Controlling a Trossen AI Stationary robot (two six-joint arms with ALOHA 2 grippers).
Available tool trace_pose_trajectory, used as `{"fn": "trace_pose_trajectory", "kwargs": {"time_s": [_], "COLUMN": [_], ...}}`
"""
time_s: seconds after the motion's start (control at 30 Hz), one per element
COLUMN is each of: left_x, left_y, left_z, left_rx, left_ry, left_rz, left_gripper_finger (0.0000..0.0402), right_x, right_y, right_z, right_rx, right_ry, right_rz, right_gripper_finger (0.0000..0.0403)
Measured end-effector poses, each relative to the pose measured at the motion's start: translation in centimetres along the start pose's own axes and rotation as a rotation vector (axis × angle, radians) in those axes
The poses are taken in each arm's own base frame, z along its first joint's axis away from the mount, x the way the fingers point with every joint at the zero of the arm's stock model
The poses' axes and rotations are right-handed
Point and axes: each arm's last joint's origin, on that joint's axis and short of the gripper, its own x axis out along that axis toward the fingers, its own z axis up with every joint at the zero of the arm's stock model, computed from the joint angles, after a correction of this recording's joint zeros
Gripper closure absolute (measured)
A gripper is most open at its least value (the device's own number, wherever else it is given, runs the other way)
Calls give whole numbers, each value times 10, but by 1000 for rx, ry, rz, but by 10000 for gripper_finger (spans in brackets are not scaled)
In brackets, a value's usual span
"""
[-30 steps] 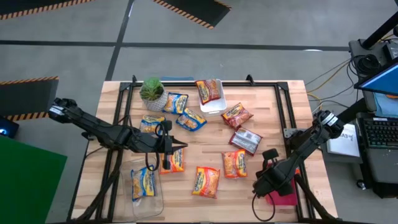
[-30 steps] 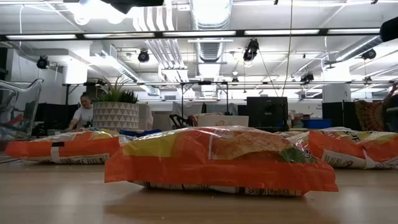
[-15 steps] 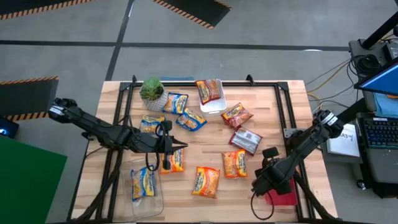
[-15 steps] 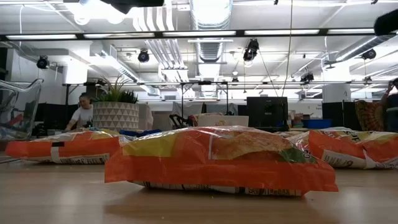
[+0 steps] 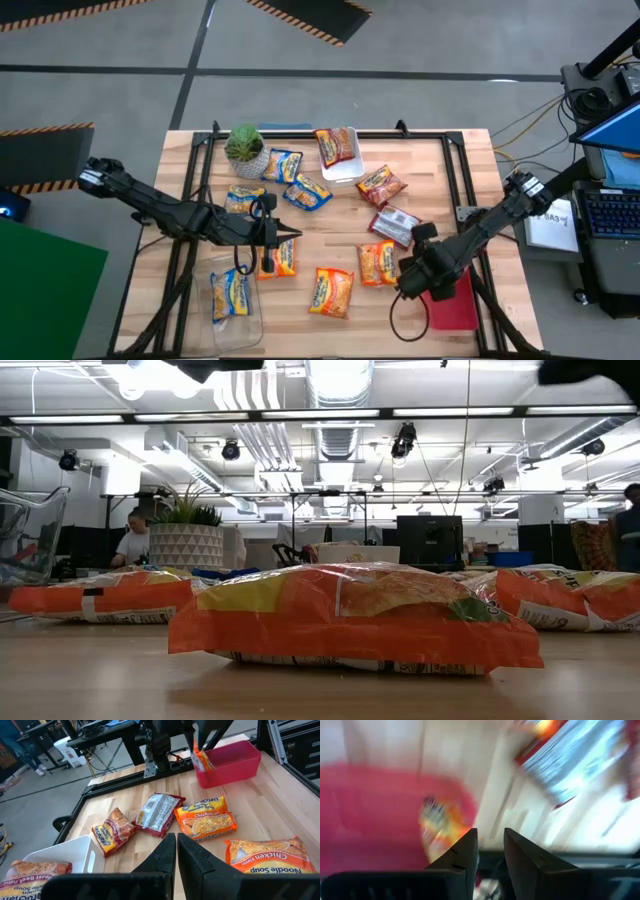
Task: Sort Maruchan noodles
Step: Put the top orange noodle pack into the pink bin, then put the top red noodle pack into the white bin
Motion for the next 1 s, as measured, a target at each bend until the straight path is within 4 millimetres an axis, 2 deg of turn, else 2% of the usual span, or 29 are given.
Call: {"fn": "trace_pose_trajectory", "kwargs": {"time_s": [0.13, 0.23, 0.4, 0.5, 0.63, 0.83, 0.9, 1.0], "left_x": [0, 0, 0, 0, 0, 1, 1, 1], "left_y": [0, 0, 0, 0, 0, -1, -1, -1], "left_z": [0, 0, 0, 0, -1, -4, -4, -2], "left_rx": [-13, -35, -59, -73, -114, -168, -185, -207], "left_ry": [-1, -1, -1, -1, 2, 9, 10, -7], "left_rz": [0, 0, 0, 0, 0, -1, 0, 1], "left_gripper_finger": [402, 402, 402, 402, 402, 402, 402, 402], "right_x": [-18, -27, -25, -13, 16, 56, 66, 76], "right_y": [-9, -14, -21, -28, -40, -67, -80, -101], "right_z": [3, 2, -7, -12, -15, -18, -18, -19], "right_rx": [44, 60, 32, 19, 22, 49, 98, 268], "right_ry": [-293, -543, -842, -978, -1132, -1381, -1497, -1589], "right_rz": [-150, -182, -222, -267, -310, -322, -304, -286], "right_gripper_finger": [337, 345, 358, 363, 365, 365, 365, 365]}}
